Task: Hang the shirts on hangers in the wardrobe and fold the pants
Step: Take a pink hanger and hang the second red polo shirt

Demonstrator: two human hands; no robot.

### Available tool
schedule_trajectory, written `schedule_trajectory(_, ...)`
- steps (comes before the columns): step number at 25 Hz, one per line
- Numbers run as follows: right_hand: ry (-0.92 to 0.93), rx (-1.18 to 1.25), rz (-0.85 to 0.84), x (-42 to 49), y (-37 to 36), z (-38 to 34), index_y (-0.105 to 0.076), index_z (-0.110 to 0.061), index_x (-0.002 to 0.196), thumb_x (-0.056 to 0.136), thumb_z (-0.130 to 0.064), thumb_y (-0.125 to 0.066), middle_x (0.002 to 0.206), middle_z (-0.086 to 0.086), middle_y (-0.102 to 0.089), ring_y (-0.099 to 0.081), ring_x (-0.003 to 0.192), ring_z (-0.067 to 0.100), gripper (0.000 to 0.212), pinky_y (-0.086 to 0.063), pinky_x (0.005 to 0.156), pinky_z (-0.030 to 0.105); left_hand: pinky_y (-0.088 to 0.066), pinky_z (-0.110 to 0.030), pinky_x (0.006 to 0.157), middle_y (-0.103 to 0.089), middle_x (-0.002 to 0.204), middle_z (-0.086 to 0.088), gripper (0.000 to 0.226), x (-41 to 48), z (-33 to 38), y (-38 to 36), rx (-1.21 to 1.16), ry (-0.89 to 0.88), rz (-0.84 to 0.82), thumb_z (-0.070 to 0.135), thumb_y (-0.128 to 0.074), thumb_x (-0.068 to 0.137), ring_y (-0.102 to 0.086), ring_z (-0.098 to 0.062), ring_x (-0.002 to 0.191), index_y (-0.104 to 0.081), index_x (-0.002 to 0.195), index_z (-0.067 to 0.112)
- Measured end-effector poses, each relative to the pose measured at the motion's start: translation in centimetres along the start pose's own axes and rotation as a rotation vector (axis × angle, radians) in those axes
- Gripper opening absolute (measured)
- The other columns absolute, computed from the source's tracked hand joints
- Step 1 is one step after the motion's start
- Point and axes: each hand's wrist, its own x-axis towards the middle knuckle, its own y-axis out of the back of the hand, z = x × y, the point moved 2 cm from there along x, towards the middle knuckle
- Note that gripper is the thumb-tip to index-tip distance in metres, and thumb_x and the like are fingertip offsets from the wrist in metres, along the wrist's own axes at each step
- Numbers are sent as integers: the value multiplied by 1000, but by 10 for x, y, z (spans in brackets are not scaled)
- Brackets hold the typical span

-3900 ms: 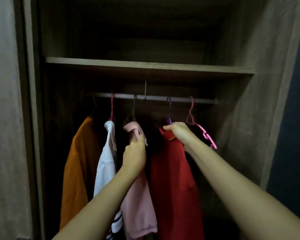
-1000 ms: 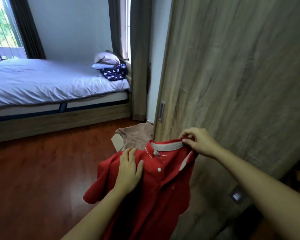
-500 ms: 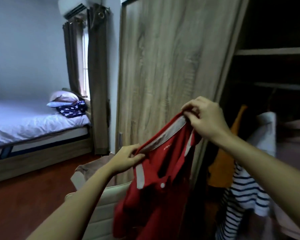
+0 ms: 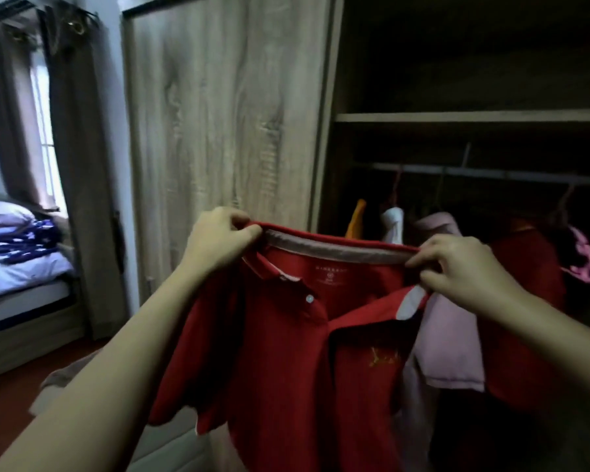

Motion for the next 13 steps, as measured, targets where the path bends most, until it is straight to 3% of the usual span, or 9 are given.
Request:
schedule_trajectory(2, -146, -55, -16, -13, 7, 9, -71, -24, 103, 67, -15, -71, 111, -1, -66, -58, 108, 21, 37, -46, 80, 26, -43, -29, 67, -63, 70, -10, 36, -1, 22, -15, -59, -5, 4, 37, -52, 63, -58, -21, 72, -74, 78, 14)
schedule_trajectory(4, -246, 4, -192, -42, -5, 16, -69, -24, 106, 63, -15, -74, 110, 0, -64, -58, 109, 23, 44, -48, 87, 33, -44, -24, 65, -67, 66, -8, 24, -11, 35, -35, -73, 32, -83, 29, -60, 65, -60, -15, 67, -75, 75, 13)
schedule_trajectory(6, -312, 134, -172, -69, -7, 23, -73, -24, 95, 64, -7, -69, 97, -2, -64, -62, 101, 24, 36, -48, 84, 32, -44, -15, 58, -67, 55, 5, 7, -15, 41, -51, -125, 87, -135, 13, -68, 66, -58, 1, 56, -74, 68, 16)
schedule_trajectory(8, -348, 159, -43, -79, 3, 37, -75, -20, 90, 68, 2, -60, 96, 1, -69, -65, 99, 24, 34, -49, 86, 31, -38, -4, 50, -60, 43, 17, 17, -15, 52, -62, -194, 111, -150, 7, -68, 65, -53, 10, 47, -70, 63, 24)
schedule_trajectory(13, -388, 177, -6, -91, 38, 56, -74, -9, 98, 78, 6, -53, 112, 4, -69, -61, 107, 18, 33, -41, 90, 19, -47, -15, 53, -67, 57, 1, 20, -22, 86, -89, -378, 87, -274, 8, -62, 56, -57, -3, 52, -74, 64, 22)
